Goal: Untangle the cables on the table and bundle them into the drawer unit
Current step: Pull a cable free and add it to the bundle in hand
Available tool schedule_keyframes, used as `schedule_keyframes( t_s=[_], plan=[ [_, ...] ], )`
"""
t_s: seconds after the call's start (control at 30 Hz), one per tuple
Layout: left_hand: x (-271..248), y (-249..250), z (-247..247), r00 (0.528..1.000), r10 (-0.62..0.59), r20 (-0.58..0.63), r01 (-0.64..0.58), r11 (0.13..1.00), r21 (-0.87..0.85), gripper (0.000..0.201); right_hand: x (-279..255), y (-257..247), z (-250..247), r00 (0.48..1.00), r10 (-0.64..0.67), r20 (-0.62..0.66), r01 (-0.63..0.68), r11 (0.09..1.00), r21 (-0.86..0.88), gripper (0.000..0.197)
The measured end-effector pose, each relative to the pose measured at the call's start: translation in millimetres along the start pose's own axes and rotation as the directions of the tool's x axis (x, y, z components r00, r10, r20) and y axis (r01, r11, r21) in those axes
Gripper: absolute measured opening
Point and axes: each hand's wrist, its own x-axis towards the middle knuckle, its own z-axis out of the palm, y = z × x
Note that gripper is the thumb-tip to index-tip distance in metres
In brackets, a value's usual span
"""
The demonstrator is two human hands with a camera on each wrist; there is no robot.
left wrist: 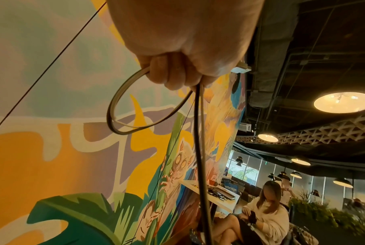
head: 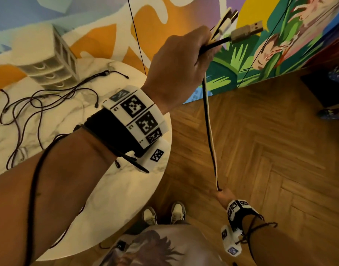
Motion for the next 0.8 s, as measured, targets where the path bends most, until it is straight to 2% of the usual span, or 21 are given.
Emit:
schedule_keyframes(
  t_s=[0.07, 0.17, 0.33, 0.4, 0.43, 0.47, 0.57, 0.6, 0.63, 0.67, 0.73, 0.8],
  plan=[
    [1, -2, -2, 1.000, -0.001, -0.017, 0.001, 1.000, 0.004, 0.033, 9, 16, 0, 0.999, 0.052, -0.010, -0.052, 0.998, -0.021, 0.023],
    [2, -6, -4, 0.999, -0.008, -0.047, 0.008, 1.000, -0.007, 0.036, 22, 34, -7, 0.977, 0.204, -0.069, -0.205, 0.979, -0.009, 0.034],
    [-1, -12, -9, 0.997, -0.028, -0.072, 0.029, 1.000, 0.010, 0.037, 36, 64, -27, 0.940, 0.332, 0.078, -0.340, 0.932, 0.126, 0.046],
    [0, -16, -14, 0.996, -0.029, -0.089, 0.029, 1.000, -0.002, 0.037, 52, 85, -33, 0.934, 0.349, 0.077, -0.354, 0.932, 0.072, 0.048],
    [0, -17, -15, 0.996, -0.029, -0.081, 0.029, 1.000, -0.002, 0.037, 54, 85, -32, 0.934, 0.353, 0.049, -0.356, 0.931, 0.084, 0.038],
    [-1, -17, -14, 0.998, -0.033, -0.060, 0.033, 0.999, -0.001, 0.036, 45, 75, -32, 0.930, 0.364, 0.060, -0.368, 0.911, 0.185, 0.025],
    [-8, -16, -7, 0.998, -0.059, 0.009, 0.059, 0.998, -0.022, 0.029, 41, 57, -24, 0.950, 0.310, 0.034, -0.308, 0.916, 0.257, 0.033],
    [-11, -15, -4, 0.998, -0.065, 0.025, 0.066, 0.997, -0.037, 0.027, 41, 53, -22, 0.959, 0.282, 0.016, -0.276, 0.925, 0.261, 0.030],
    [-14, -14, 0, 0.997, -0.069, 0.042, 0.071, 0.996, -0.054, 0.024, 42, 48, -21, 0.959, 0.282, 0.017, -0.278, 0.930, 0.242, 0.026],
    [-16, -13, 3, 0.996, -0.069, 0.063, 0.073, 0.995, -0.068, 0.022, 50, 49, -19, 0.961, 0.275, -0.013, -0.270, 0.951, 0.151, 0.027],
    [-21, -12, 9, 0.993, -0.064, 0.100, 0.073, 0.993, -0.089, 0.023, 45, 37, -14, 0.973, 0.215, -0.079, -0.222, 0.971, -0.091, 0.050],
    [-26, -12, 16, 0.989, -0.071, 0.128, 0.084, 0.991, -0.099, 0.029, 33, 16, -13, 0.982, 0.115, -0.149, -0.149, 0.959, -0.241, 0.071]
  ],
)
